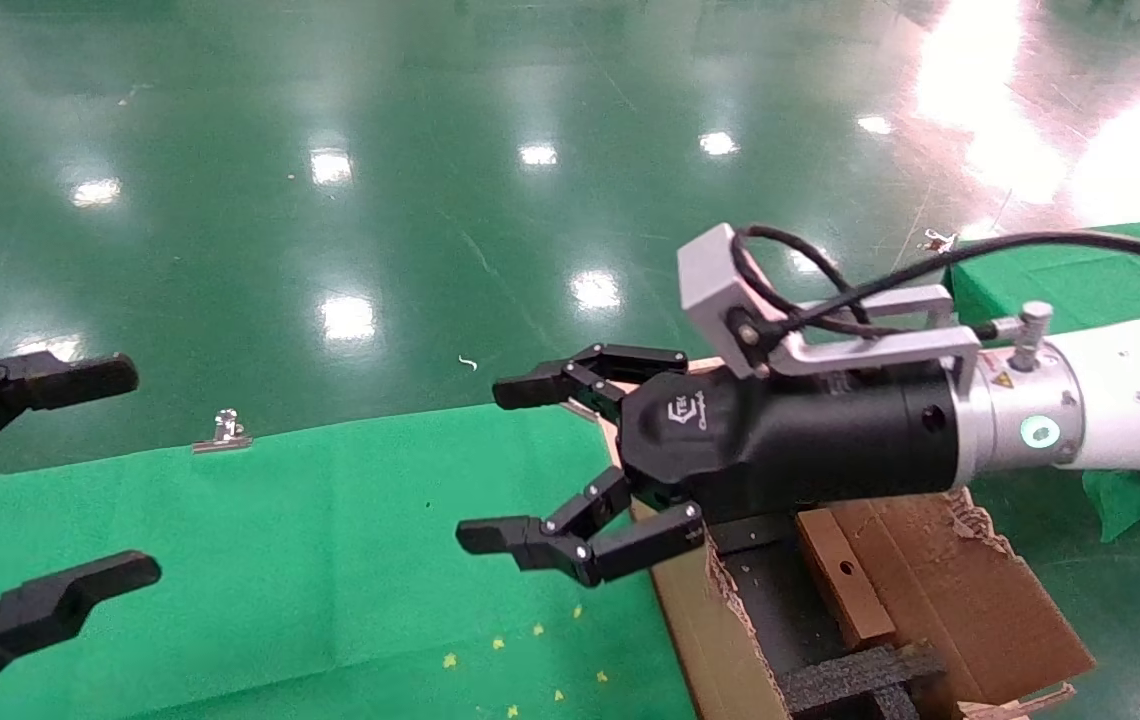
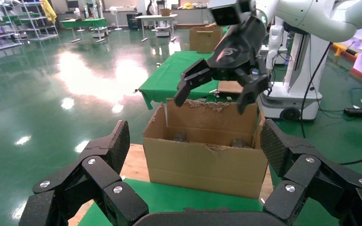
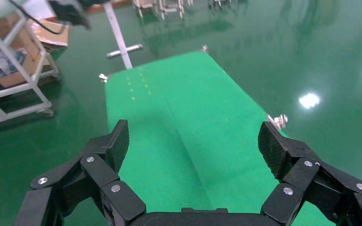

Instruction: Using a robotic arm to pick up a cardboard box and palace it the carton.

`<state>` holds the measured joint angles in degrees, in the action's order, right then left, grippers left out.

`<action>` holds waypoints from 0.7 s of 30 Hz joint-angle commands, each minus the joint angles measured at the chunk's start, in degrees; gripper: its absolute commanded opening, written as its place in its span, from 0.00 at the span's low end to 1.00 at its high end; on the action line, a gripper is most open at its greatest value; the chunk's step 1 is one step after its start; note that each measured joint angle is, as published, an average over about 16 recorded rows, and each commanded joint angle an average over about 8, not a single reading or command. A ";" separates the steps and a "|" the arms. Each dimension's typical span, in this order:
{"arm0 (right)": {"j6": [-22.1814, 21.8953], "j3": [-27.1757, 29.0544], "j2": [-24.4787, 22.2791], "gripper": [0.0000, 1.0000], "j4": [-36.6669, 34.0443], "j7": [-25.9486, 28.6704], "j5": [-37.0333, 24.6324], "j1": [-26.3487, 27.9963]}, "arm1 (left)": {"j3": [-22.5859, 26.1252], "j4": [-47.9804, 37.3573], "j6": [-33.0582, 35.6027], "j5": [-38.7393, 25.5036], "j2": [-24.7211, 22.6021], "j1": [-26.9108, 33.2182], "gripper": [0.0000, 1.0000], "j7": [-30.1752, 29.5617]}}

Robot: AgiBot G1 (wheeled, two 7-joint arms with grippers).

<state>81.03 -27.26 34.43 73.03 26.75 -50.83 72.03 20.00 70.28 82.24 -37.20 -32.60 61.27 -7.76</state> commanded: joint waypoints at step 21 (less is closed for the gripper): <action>5.31 12.75 0.66 1.00 0.58 -17.39 10.28 -11.85 | 0.00 -0.02 -0.02 0.01 0.01 -0.01 1.00 0.01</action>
<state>86.13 -14.99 35.08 73.60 9.81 -40.95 60.62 20.00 70.27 82.23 -37.19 -32.59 61.26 -7.76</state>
